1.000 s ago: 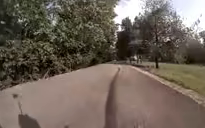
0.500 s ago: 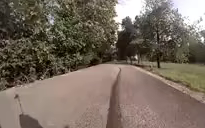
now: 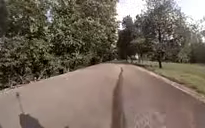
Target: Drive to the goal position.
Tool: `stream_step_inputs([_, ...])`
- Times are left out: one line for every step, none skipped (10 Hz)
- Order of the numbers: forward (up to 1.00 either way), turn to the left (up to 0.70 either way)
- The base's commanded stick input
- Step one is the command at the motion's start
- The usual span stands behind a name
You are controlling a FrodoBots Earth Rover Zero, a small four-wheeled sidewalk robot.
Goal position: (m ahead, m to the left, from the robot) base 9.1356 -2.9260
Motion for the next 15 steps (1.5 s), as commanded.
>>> stream_step_inputs([0.7, 0.0])
stream_step_inputs([0.7, 0.0])
stream_step_inputs([0.7, 0.0])
stream_step_inputs([0.7, 0.0])
stream_step_inputs([0.7, 0.0])
stream_step_inputs([0.7, -0.23])
stream_step_inputs([0.7, -0.35])
stream_step_inputs([0.7, -0.35])
stream_step_inputs([0.7, -0.35])
stream_step_inputs([0.7, -0.35])
stream_step_inputs([0.7, -0.35])
stream_step_inputs([0.7, -0.35])
stream_step_inputs([0.7, -0.28])
stream_step_inputs([0.7, 0.0])
stream_step_inputs([0.7, 0.0])
